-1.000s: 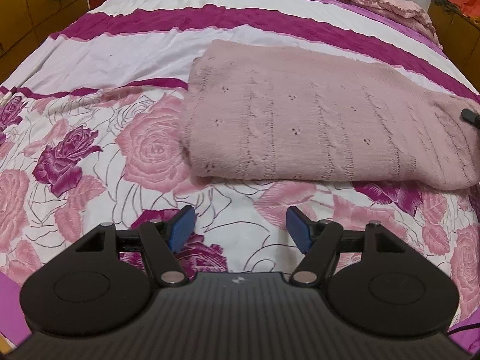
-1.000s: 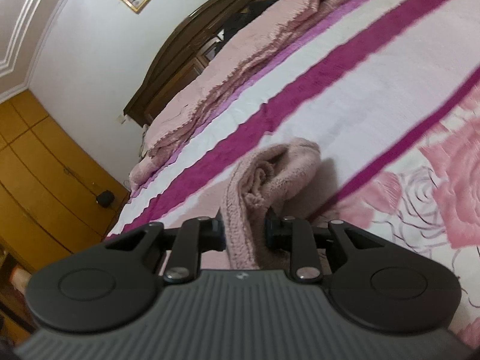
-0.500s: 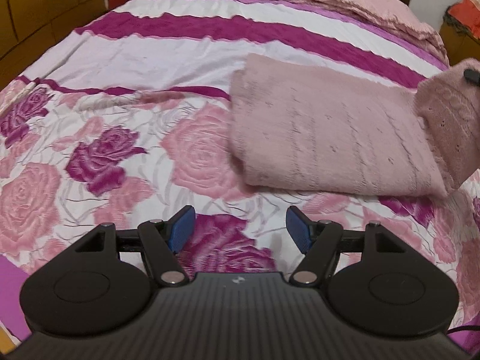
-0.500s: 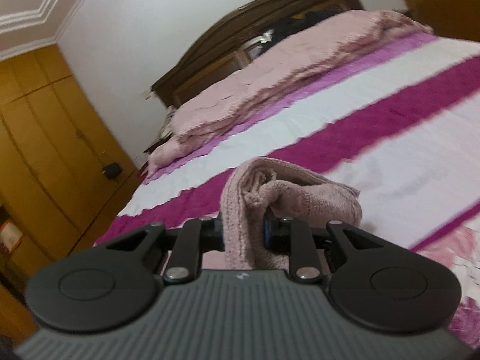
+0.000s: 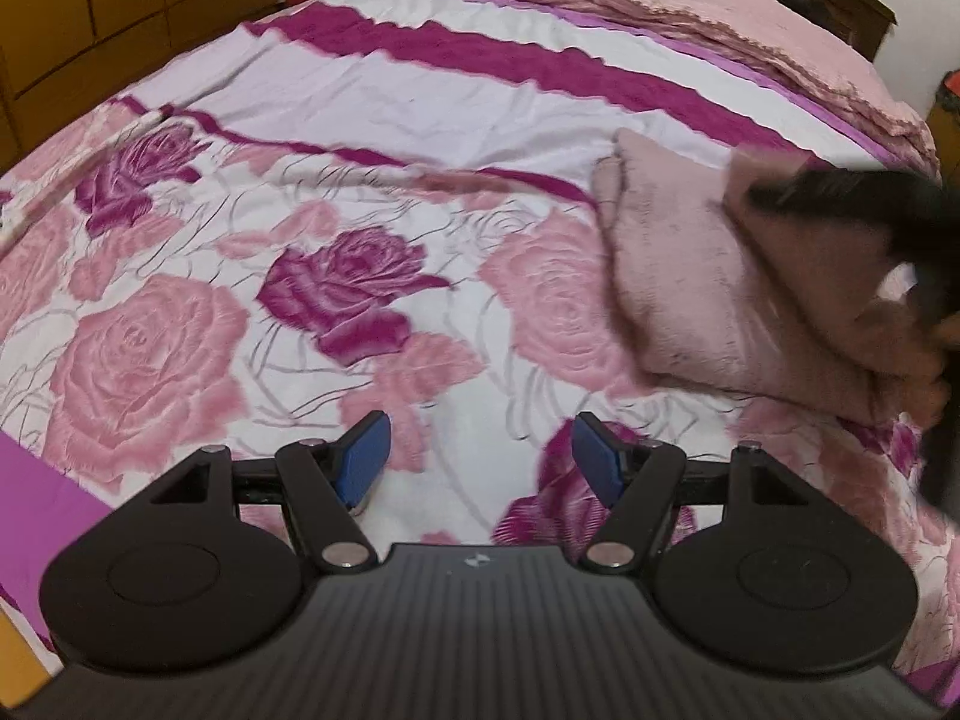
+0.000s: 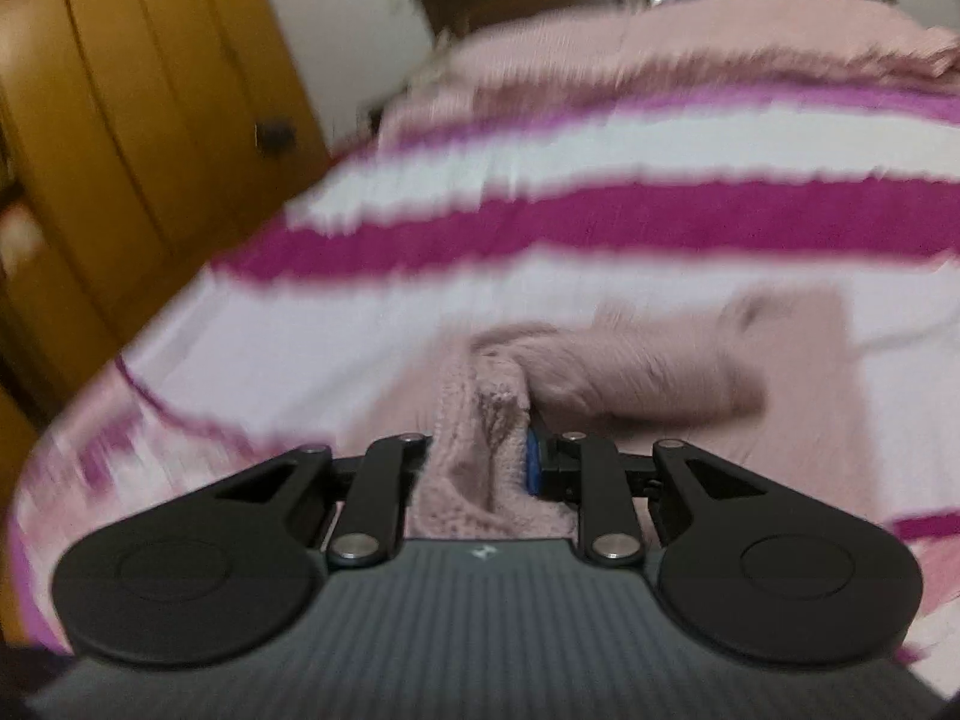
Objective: Fold small clothes
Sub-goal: 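Fold the held cardigan end over the rest with the right gripper and release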
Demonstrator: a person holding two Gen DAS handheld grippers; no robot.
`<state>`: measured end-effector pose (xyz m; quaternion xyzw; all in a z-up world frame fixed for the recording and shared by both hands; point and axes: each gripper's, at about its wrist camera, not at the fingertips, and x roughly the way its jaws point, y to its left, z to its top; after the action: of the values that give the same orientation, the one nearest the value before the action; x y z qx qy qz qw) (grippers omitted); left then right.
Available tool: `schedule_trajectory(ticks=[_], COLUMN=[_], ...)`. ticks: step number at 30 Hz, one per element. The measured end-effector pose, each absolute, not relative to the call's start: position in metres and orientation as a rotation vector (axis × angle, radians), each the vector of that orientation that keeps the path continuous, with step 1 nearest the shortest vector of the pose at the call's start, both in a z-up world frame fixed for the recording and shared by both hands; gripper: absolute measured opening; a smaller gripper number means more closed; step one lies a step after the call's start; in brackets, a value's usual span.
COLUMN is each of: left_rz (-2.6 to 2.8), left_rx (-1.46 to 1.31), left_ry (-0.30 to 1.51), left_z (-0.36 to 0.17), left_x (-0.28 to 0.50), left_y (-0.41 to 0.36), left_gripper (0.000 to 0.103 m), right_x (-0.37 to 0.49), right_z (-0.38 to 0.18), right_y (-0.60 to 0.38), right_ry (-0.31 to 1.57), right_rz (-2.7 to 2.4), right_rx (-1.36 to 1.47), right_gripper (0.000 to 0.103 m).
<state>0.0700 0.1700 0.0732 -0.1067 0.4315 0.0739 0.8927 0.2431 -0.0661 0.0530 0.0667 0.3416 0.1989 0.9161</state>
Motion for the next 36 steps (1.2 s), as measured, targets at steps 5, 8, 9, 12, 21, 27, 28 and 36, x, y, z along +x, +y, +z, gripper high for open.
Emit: schedule_trajectory(ticks=[5, 8, 9, 12, 21, 27, 28, 36], left_rz=[0.16, 0.162, 0.161, 0.165, 0.151, 0.103, 0.088, -0.026], left_rx=[-0.236, -0.257, -0.263, -0.276, -0.245, -0.219, -0.217, -0.214], left_ry=[0.891, 0.873, 0.866, 0.855, 0.833, 0.784, 0.77, 0.736], left_z=[0.069, 0.071, 0.072, 0.074, 0.084, 0.107, 0.112, 0.128], left_x=[0.068, 0.068, 0.068, 0.07, 0.072, 0.088, 0.092, 0.123], left_y=[0.183, 0.19, 0.192, 0.197, 0.196, 0.186, 0.183, 0.146], left_gripper=[0.074, 0.074, 0.074, 0.074, 0.074, 0.074, 0.074, 0.074], right_x=[0.231, 0.218, 0.214, 0.218, 0.206, 0.167, 0.162, 0.142], right_z=[0.069, 0.095, 0.102, 0.099, 0.067, 0.098, 0.101, 0.1], right_y=[-0.053, -0.047, -0.045, -0.028, -0.004, -0.046, -0.055, -0.134], right_ry=[0.623, 0.539, 0.528, 0.56, 0.621, 0.55, 0.533, 0.49], right_rz=[0.394, 0.395, 0.406, 0.456, 0.527, 0.591, 0.577, 0.34], right_rx=[0.048, 0.001, 0.002, -0.008, -0.032, 0.066, 0.074, 0.1], right_gripper=[0.024, 0.024, 0.024, 0.024, 0.044, 0.044, 0.044, 0.046])
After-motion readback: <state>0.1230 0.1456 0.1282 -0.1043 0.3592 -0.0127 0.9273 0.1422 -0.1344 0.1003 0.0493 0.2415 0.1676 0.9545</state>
